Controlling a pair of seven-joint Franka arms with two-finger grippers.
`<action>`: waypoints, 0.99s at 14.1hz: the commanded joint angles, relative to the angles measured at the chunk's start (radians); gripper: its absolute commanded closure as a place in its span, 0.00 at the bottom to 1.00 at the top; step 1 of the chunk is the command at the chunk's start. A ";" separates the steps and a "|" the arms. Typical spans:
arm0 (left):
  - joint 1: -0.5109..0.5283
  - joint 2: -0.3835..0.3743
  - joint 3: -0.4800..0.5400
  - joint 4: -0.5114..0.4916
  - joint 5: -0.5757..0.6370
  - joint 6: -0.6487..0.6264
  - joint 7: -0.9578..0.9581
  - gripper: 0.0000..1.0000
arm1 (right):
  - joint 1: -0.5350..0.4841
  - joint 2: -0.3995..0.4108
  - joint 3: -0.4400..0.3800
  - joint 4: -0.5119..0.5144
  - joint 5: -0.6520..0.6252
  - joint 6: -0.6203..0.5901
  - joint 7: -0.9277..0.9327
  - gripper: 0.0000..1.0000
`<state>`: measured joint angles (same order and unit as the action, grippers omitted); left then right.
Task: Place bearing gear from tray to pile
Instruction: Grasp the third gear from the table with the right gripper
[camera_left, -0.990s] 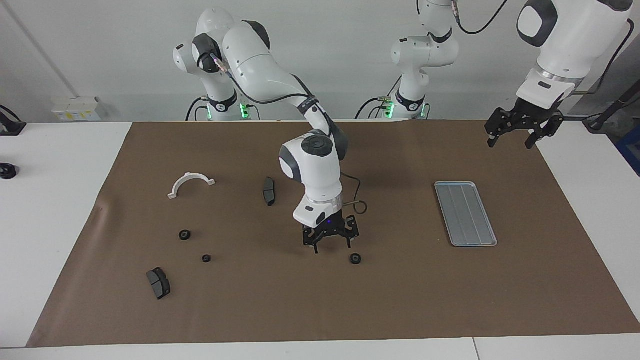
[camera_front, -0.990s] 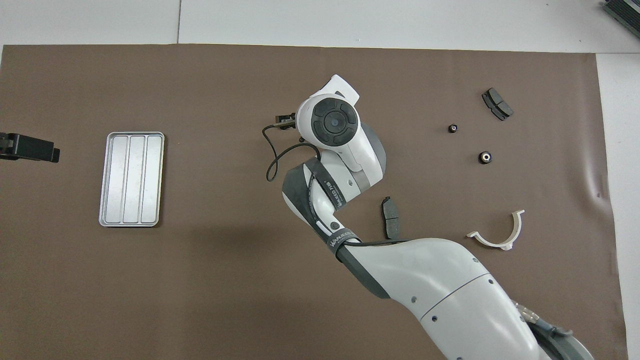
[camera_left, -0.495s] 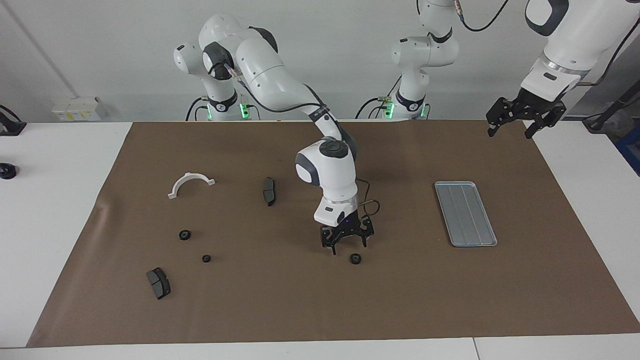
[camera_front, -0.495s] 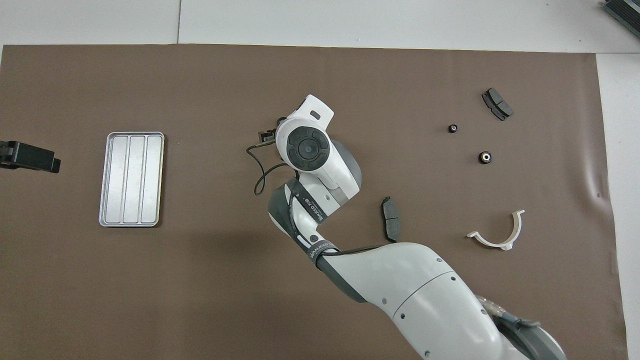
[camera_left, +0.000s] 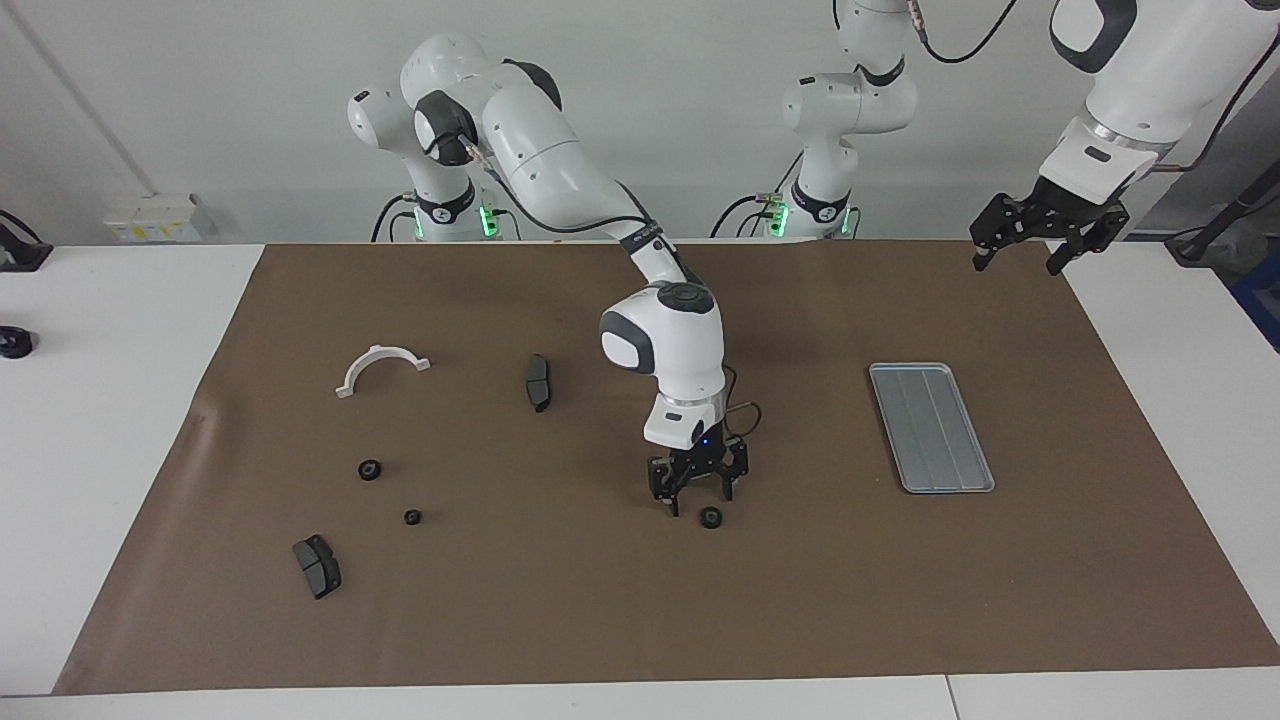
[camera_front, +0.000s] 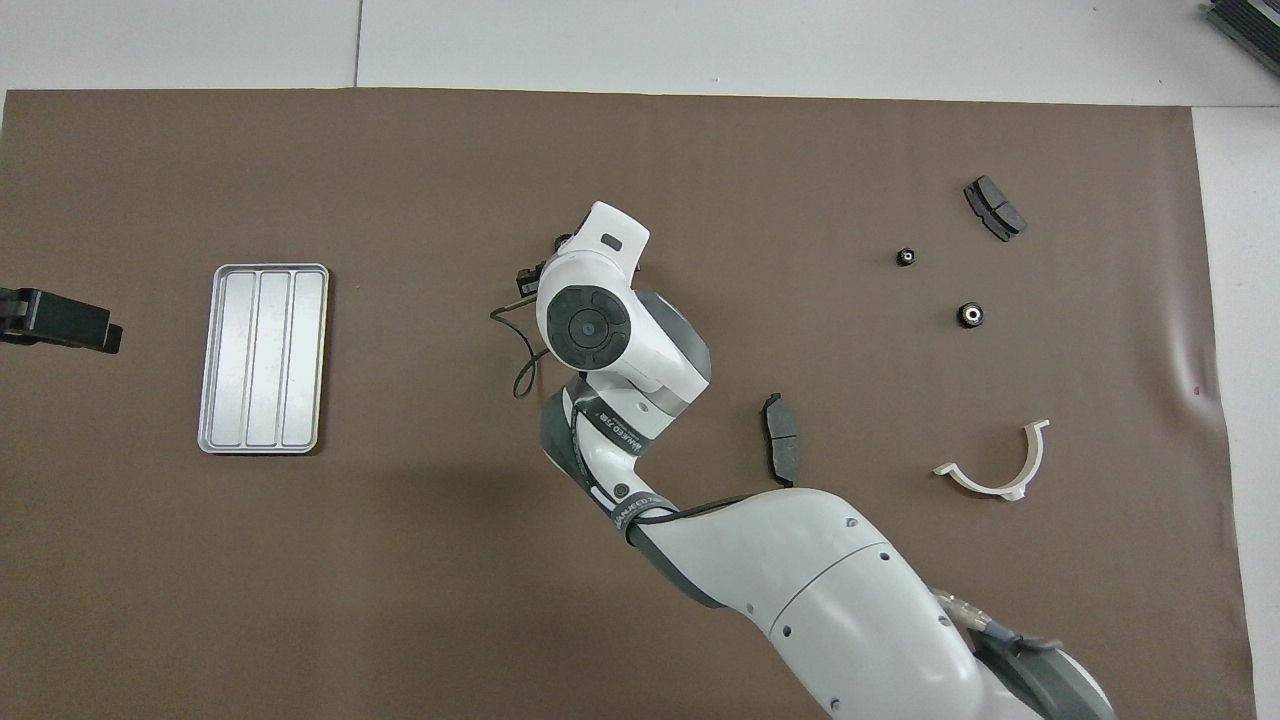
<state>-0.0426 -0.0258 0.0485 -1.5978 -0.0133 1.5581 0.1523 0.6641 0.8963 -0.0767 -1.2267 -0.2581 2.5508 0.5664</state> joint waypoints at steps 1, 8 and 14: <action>0.015 0.000 -0.009 0.007 -0.007 -0.030 0.020 0.00 | 0.006 0.033 -0.011 0.049 -0.032 0.014 0.044 0.31; 0.017 -0.013 -0.009 -0.016 -0.007 -0.016 0.012 0.00 | 0.006 0.039 -0.006 0.056 -0.032 0.054 0.067 0.35; 0.017 -0.013 -0.009 -0.016 -0.008 -0.016 0.012 0.00 | 0.003 0.049 -0.006 0.056 -0.032 0.052 0.061 0.58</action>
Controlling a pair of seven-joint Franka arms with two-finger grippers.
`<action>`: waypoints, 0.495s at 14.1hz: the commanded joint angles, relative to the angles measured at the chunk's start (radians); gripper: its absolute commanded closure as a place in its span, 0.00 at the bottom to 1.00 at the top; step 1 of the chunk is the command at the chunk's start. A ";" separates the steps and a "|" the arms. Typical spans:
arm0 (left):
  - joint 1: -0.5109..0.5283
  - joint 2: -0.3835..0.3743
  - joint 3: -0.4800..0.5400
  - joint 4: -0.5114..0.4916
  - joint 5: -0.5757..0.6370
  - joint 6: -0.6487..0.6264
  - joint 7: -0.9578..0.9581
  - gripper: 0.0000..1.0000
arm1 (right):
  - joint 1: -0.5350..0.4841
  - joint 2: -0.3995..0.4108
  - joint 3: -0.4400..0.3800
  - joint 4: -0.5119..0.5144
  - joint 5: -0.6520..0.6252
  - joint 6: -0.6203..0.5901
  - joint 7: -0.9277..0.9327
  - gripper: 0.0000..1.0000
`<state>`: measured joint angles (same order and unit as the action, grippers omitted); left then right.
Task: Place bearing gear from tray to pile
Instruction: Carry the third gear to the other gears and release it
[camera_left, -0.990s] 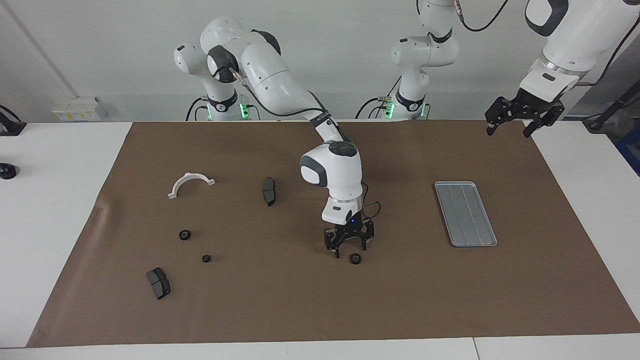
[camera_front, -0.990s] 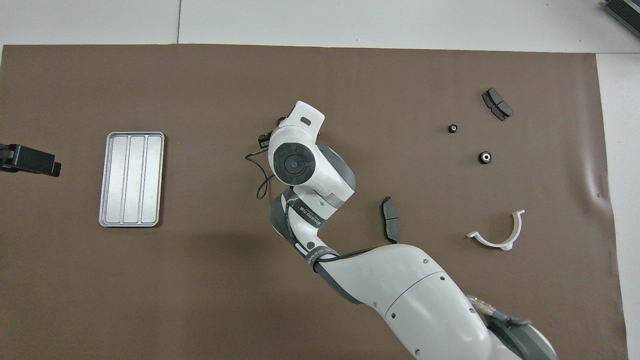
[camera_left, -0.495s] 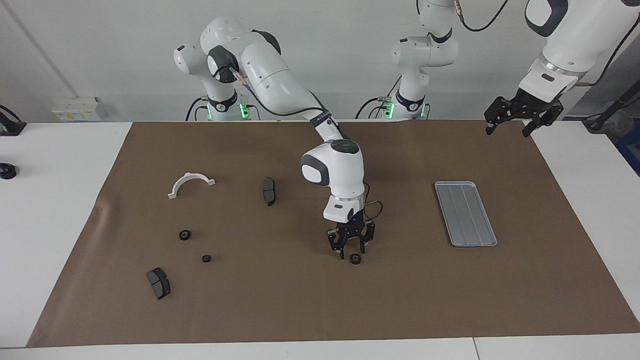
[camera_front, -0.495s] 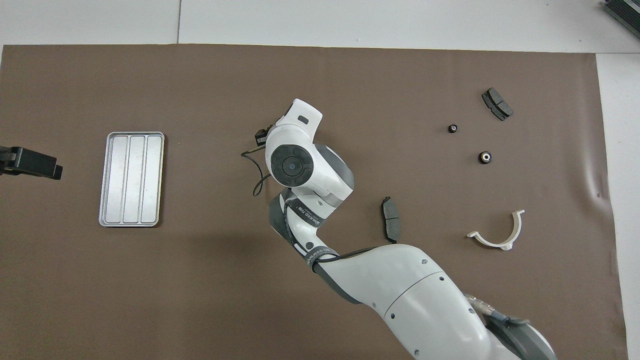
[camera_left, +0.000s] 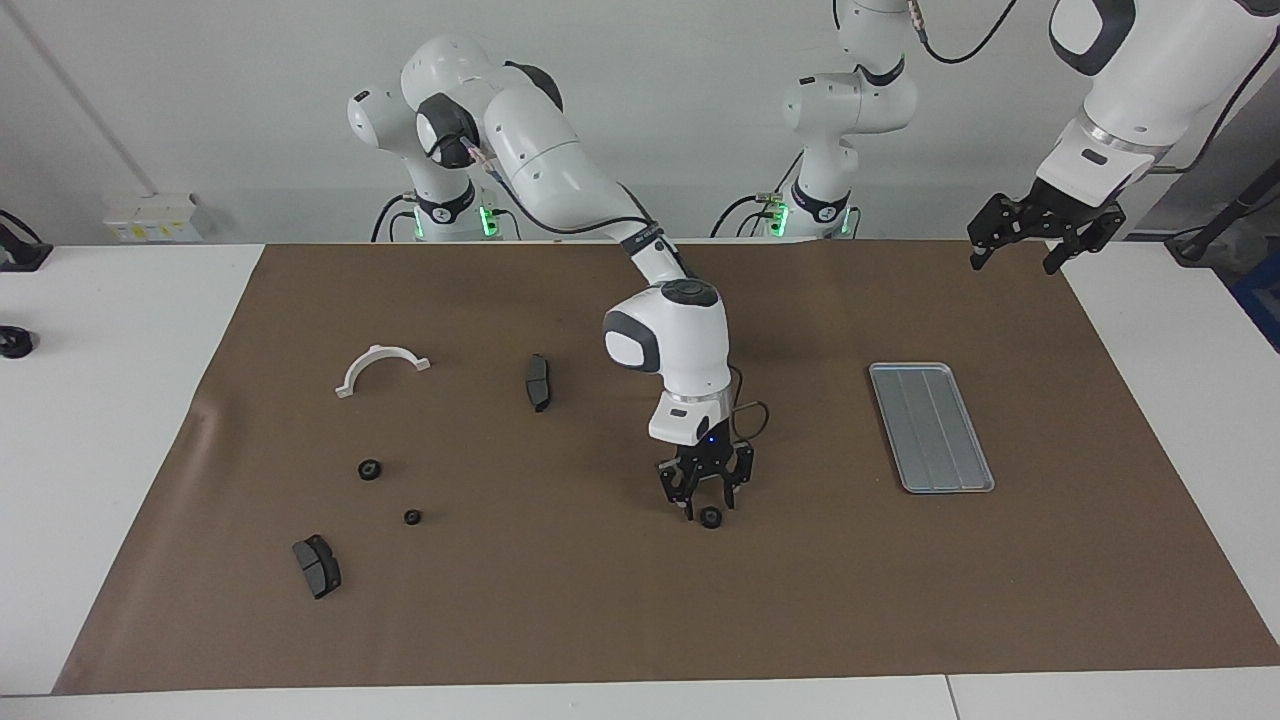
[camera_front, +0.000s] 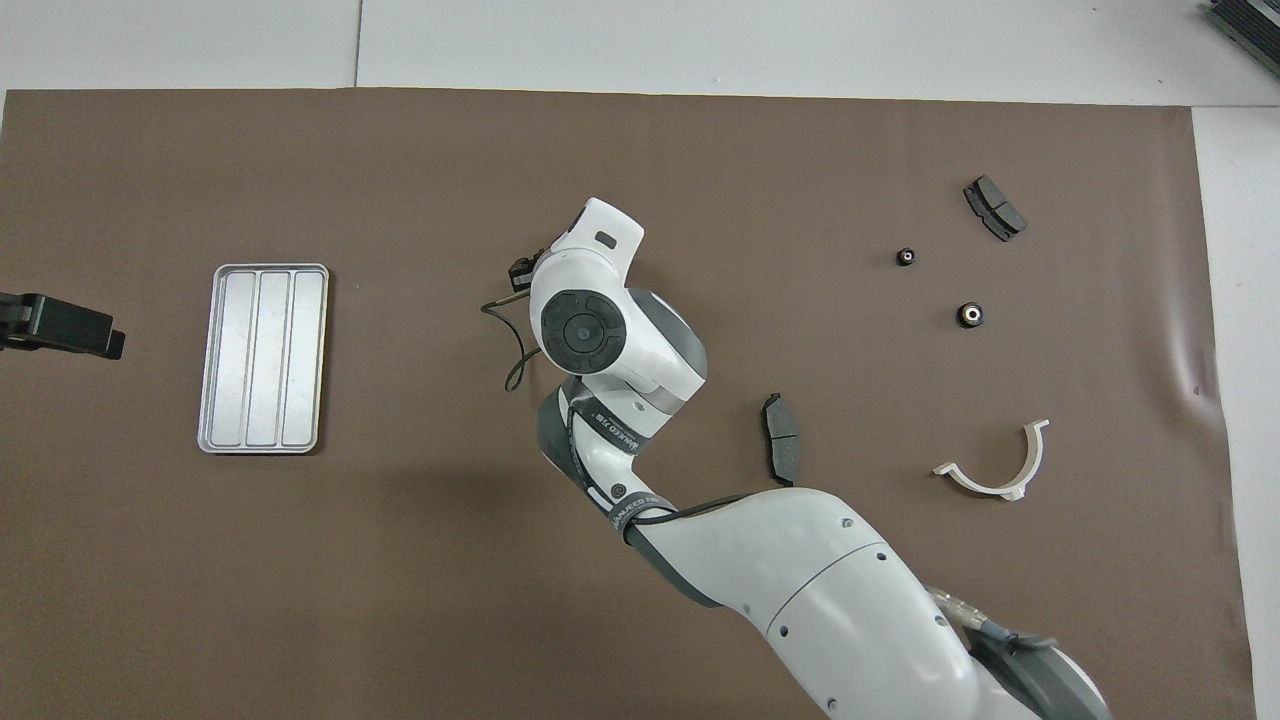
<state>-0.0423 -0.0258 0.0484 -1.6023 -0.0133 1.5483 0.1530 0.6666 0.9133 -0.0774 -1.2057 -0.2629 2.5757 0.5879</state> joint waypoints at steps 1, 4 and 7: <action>0.016 -0.013 -0.008 -0.011 -0.007 -0.007 0.013 0.00 | 0.001 0.032 -0.005 0.034 -0.027 0.027 0.040 0.74; 0.016 -0.013 -0.008 -0.011 -0.007 -0.007 0.011 0.00 | 0.001 0.032 -0.005 0.034 -0.027 0.027 0.040 0.86; 0.016 -0.013 -0.008 -0.011 -0.007 -0.007 0.011 0.00 | -0.002 0.023 -0.007 0.035 -0.026 0.003 0.041 1.00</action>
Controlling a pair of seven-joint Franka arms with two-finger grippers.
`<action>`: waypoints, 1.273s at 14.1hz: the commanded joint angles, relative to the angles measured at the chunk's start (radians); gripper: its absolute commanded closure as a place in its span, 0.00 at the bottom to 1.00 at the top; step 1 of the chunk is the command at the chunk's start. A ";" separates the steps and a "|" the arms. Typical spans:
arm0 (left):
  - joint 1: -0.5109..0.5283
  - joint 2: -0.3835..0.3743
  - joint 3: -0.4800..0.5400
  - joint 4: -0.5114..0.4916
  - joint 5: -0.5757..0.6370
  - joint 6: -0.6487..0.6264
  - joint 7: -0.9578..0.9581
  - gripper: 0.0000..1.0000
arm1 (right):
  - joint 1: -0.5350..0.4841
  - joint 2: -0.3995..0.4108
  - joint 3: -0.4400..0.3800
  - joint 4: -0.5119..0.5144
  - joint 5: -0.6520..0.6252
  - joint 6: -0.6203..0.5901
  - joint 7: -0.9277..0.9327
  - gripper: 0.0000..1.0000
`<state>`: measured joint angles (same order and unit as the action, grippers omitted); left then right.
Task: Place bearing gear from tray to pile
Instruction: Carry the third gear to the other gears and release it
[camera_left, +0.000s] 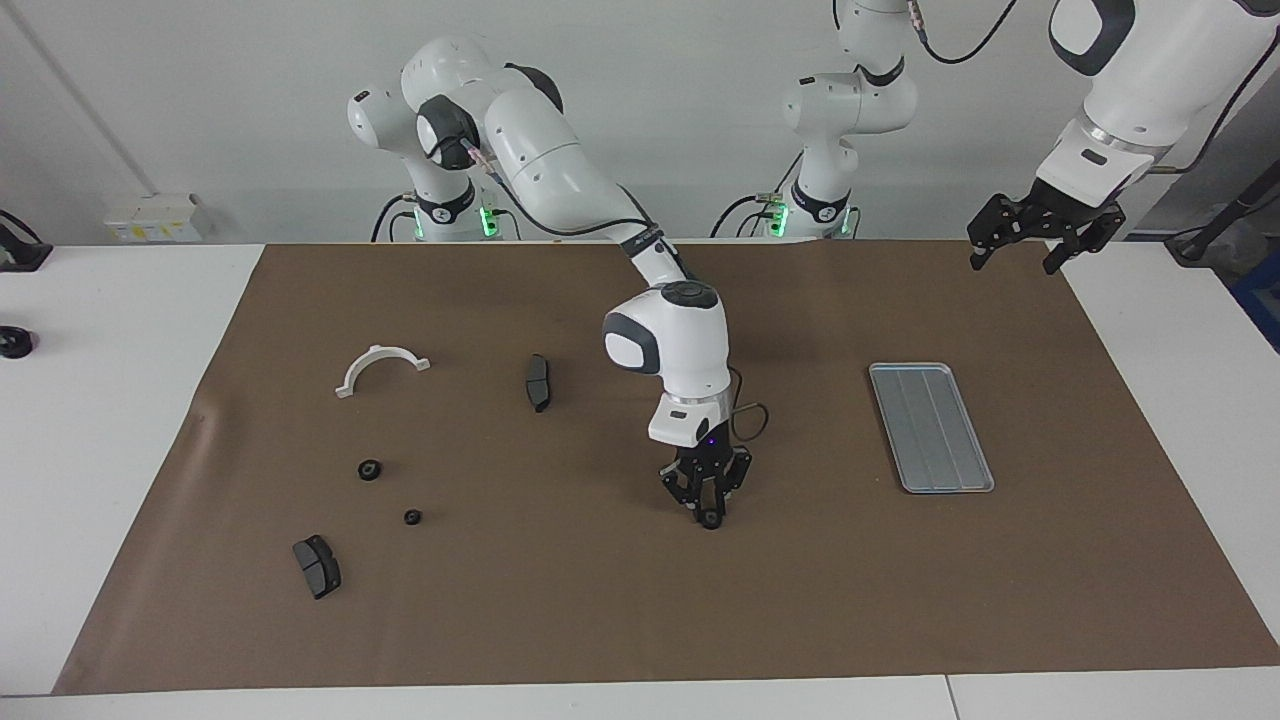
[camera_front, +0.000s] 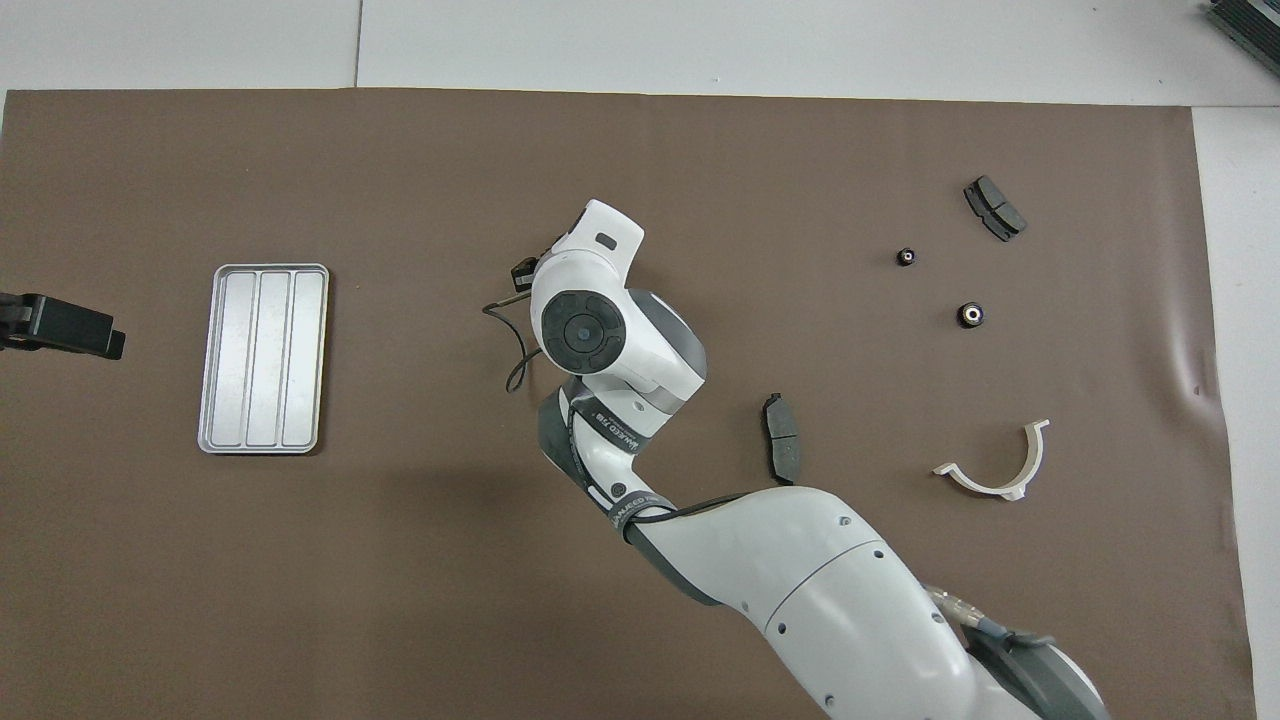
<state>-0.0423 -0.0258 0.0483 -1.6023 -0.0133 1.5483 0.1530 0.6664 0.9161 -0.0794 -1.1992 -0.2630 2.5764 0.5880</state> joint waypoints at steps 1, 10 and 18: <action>0.016 -0.013 -0.008 -0.011 -0.007 -0.007 0.011 0.00 | -0.011 0.000 -0.005 0.029 -0.022 -0.028 0.036 1.00; 0.016 -0.013 -0.008 -0.011 -0.008 -0.007 0.011 0.00 | -0.236 -0.484 0.026 -0.432 0.068 -0.136 -0.192 1.00; 0.016 -0.013 -0.008 -0.011 -0.008 -0.007 0.011 0.00 | -0.424 -0.735 0.024 -0.882 0.134 -0.128 -0.465 1.00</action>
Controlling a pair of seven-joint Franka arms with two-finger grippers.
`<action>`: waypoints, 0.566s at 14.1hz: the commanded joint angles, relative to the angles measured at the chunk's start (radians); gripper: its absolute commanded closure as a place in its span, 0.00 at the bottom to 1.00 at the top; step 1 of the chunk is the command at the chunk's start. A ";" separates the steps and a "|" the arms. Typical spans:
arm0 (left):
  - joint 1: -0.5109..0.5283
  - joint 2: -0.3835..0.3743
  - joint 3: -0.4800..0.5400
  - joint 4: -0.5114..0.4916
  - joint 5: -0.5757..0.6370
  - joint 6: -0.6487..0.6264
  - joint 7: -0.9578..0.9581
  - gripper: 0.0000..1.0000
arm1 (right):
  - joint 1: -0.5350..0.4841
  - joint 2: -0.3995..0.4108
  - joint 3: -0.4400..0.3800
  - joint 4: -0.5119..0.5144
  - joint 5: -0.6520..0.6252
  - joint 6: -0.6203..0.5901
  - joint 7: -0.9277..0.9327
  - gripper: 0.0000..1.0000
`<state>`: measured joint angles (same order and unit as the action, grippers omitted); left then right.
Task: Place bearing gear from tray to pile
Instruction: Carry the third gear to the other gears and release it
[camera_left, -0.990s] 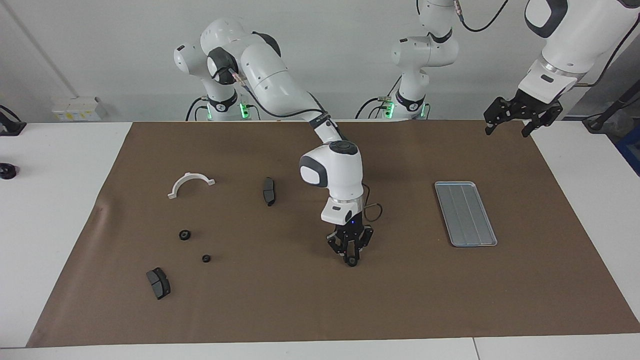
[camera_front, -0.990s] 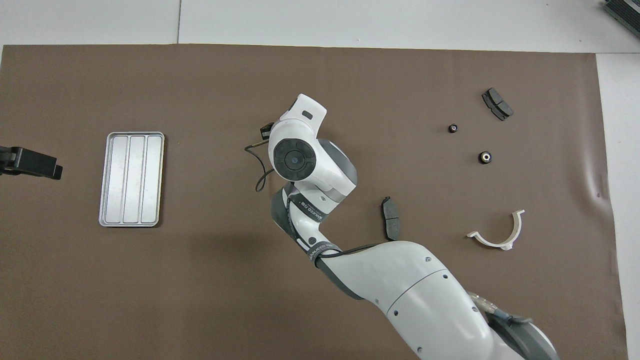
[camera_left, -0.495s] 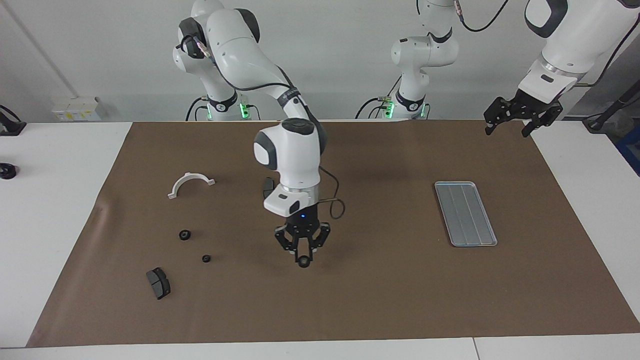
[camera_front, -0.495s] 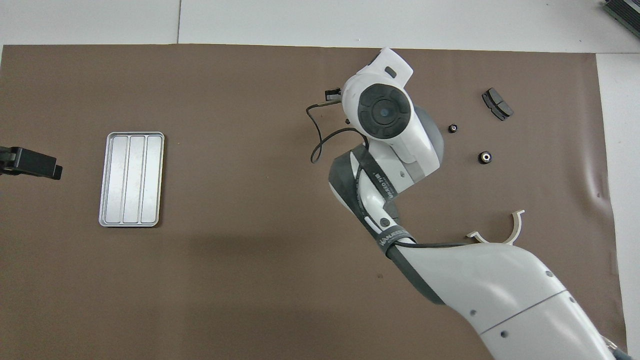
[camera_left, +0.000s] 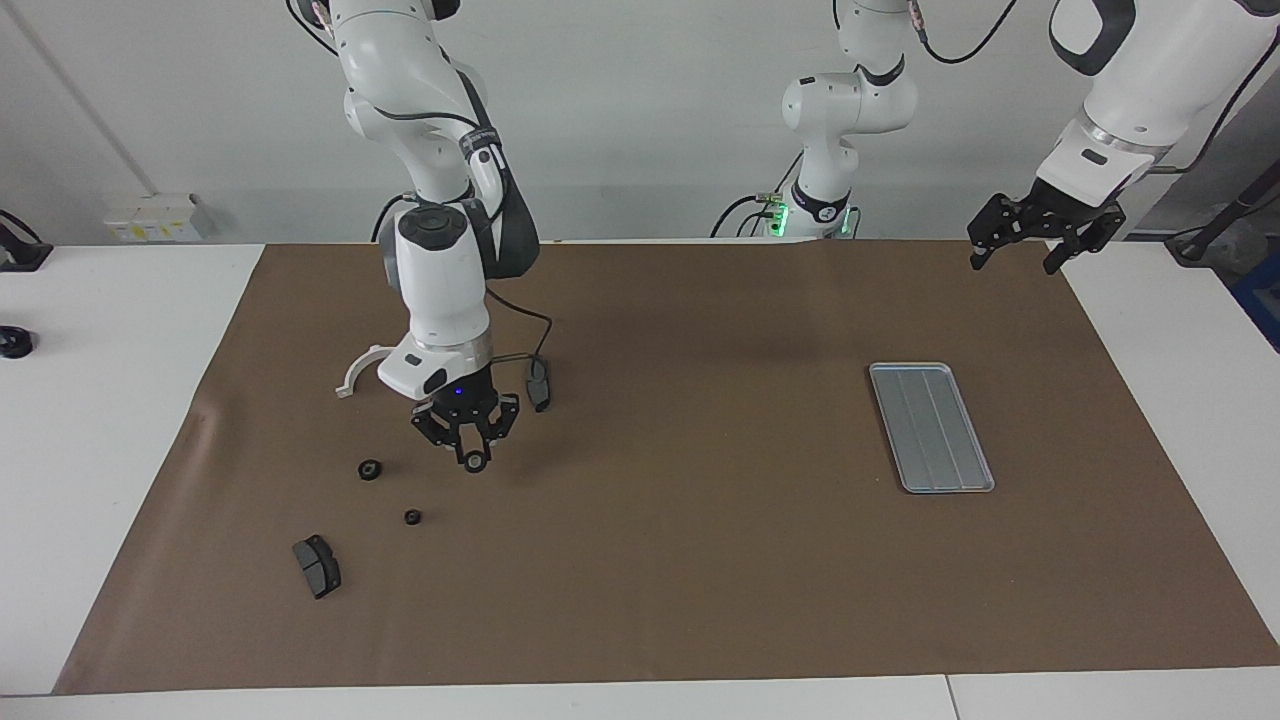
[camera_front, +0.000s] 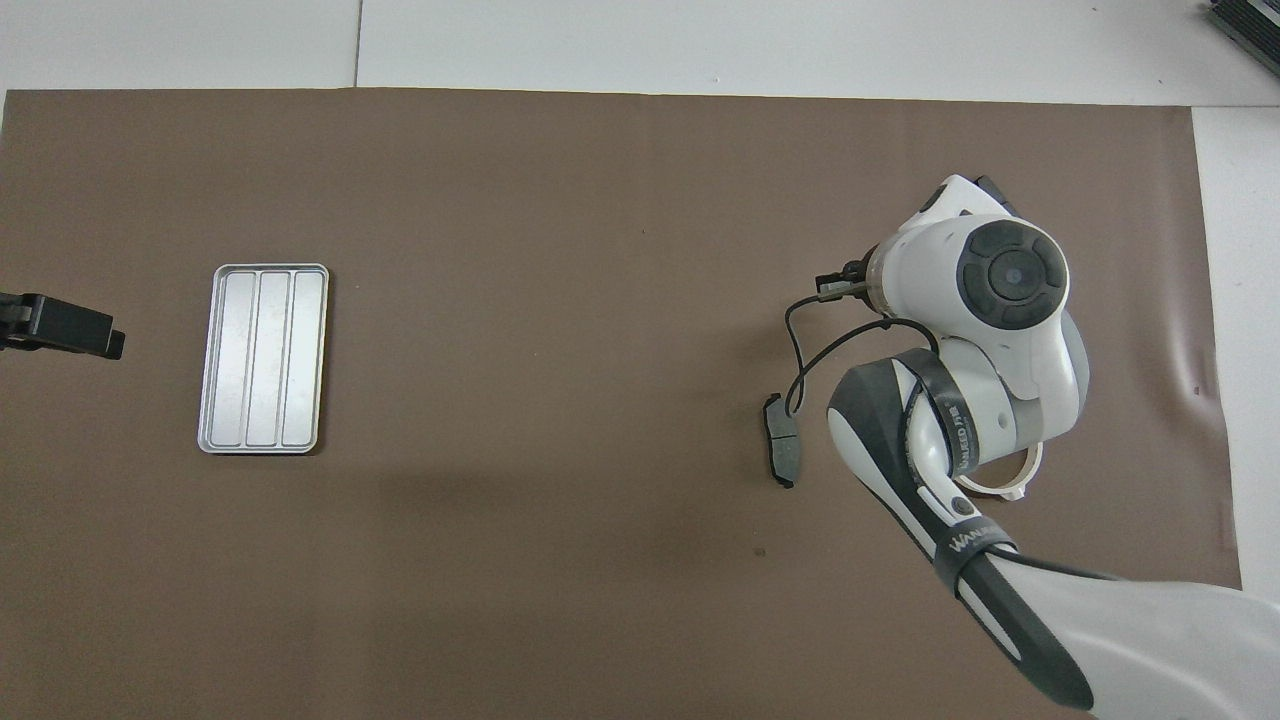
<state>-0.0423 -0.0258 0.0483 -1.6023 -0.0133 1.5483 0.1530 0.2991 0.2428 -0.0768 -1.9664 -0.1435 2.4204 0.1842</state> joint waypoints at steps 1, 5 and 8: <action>0.016 -0.013 -0.008 -0.011 -0.008 -0.007 0.013 0.00 | -0.078 -0.066 0.023 -0.135 0.016 0.029 -0.093 1.00; 0.016 -0.013 -0.008 -0.011 -0.007 -0.007 0.011 0.00 | -0.110 -0.082 0.022 -0.221 0.053 0.084 -0.112 1.00; 0.016 -0.013 -0.008 -0.011 -0.007 -0.007 0.013 0.00 | -0.120 -0.070 0.022 -0.239 0.055 0.123 -0.105 1.00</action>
<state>-0.0423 -0.0258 0.0483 -1.6023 -0.0133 1.5483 0.1530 0.2035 0.1972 -0.0749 -2.1684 -0.1186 2.5110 0.0989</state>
